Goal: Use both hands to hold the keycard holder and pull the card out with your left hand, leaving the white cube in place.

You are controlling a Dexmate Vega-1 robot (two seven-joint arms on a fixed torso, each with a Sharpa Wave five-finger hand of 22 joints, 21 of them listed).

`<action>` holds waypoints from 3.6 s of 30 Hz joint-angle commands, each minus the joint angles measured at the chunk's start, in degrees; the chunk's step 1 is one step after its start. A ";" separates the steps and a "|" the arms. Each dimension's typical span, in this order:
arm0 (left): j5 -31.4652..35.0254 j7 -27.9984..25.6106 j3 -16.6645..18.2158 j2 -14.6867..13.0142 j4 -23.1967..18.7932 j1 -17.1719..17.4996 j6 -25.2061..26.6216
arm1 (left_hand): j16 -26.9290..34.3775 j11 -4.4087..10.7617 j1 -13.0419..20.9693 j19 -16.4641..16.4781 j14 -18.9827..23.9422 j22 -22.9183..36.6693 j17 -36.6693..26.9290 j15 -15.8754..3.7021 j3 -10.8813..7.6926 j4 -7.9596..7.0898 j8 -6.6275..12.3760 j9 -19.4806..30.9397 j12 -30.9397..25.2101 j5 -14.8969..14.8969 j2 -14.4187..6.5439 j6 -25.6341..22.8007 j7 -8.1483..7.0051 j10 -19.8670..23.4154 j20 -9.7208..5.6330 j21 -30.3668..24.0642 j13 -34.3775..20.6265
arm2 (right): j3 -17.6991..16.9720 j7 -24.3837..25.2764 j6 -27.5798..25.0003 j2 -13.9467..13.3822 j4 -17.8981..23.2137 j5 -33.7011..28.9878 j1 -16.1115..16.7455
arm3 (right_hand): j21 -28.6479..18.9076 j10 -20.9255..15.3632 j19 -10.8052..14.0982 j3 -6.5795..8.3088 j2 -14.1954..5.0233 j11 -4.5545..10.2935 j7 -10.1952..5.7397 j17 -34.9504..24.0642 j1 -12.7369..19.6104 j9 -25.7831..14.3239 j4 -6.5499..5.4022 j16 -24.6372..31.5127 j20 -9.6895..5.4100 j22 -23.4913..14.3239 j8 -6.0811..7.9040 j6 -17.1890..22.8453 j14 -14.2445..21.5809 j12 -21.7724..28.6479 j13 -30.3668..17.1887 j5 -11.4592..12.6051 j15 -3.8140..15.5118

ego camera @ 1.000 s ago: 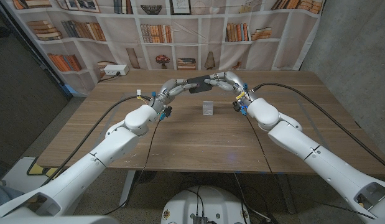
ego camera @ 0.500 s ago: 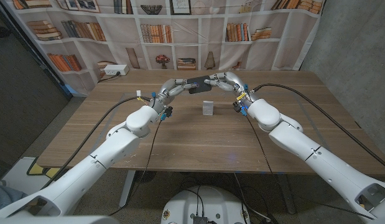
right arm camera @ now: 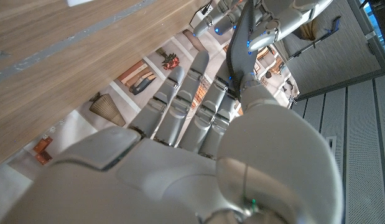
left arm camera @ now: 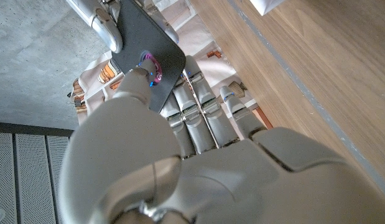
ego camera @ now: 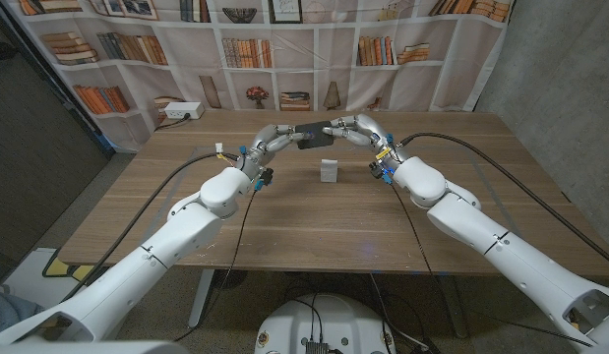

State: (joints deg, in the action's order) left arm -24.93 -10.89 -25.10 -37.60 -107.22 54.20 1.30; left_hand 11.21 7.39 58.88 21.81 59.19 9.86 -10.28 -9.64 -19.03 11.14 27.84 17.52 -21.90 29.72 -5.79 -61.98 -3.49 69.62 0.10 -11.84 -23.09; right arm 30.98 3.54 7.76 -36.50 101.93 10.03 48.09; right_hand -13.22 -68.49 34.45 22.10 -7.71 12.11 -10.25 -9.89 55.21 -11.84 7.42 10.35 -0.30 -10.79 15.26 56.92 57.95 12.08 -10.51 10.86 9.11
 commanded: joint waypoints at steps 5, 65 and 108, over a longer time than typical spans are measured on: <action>-0.10 -0.48 0.16 -1.32 -1.15 -0.46 3.66 | -0.44 1.99 -0.66 0.31 0.79 0.20 -0.16 -2.20 -6.64 -3.58 5.55 4.38 -1.44 2.50 0.43 -2.22 2.48 2.80 0.18 0.27 -2.35 | -0.83 -0.09 1.91 0.31 -1.32 -0.01 -0.92 | -0.15 -0.55 0.19 0.80 -0.53 0.03 -2.29 -0.12 0.32 -0.13 -0.29 -0.21 0.40 -0.30 0.17 2.88 0.27 0.15 -0.32 0.25 3.33; -0.05 0.81 0.33 -1.03 1.41 -0.45 -1.23 | -0.61 2.28 -6.84 0.82 0.59 0.28 -0.13 -1.78 -17.14 -4.21 9.10 7.61 -4.21 7.52 3.30 -0.32 1.91 0.52 1.47 0.36 -9.59 | -1.14 -2.46 -6.38 -4.36 3.91 -1.37 -1.92 | 1.37 19.95 -3.24 -10.61 13.95 -5.62 5.71 -0.55 -19.75 0.51 -4.87 -0.25 12.61 -0.07 -4.91 -17.10 -15.99 -1.10 -0.10 1.05 -5.99; 3.94 4.03 -1.51 0.60 4.57 -2.81 -5.13 | -0.59 2.55 -9.94 -0.19 -0.17 0.30 -0.19 -1.85 -23.20 -4.60 10.05 6.57 -3.64 7.67 4.76 -0.08 1.37 0.31 1.23 0.46 -9.93 | 2.15 -1.40 -15.80 -4.39 6.50 -4.68 -4.10 | -0.41 9.72 4.18 -7.71 10.68 -0.78 1.38 -0.07 -11.12 0.20 -0.14 0.29 9.53 -0.10 -1.68 -6.90 -8.93 2.47 0.14 2.71 -2.51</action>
State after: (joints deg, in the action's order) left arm -21.32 -7.82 -25.93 -36.82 -102.82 52.36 -5.48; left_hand 10.55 7.84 49.11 21.76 59.33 10.00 -10.26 -9.62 -31.76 16.44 37.57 24.05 -25.64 36.97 -0.62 -61.42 -2.35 70.36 1.35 -11.62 -32.81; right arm 33.05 1.09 -8.63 -41.49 109.04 5.38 43.77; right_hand -13.22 -58.10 37.86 14.00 3.07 10.91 -8.57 -9.86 43.21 -11.33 6.97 10.58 9.41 -10.75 12.99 48.90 48.16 14.21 -10.39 13.36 5.84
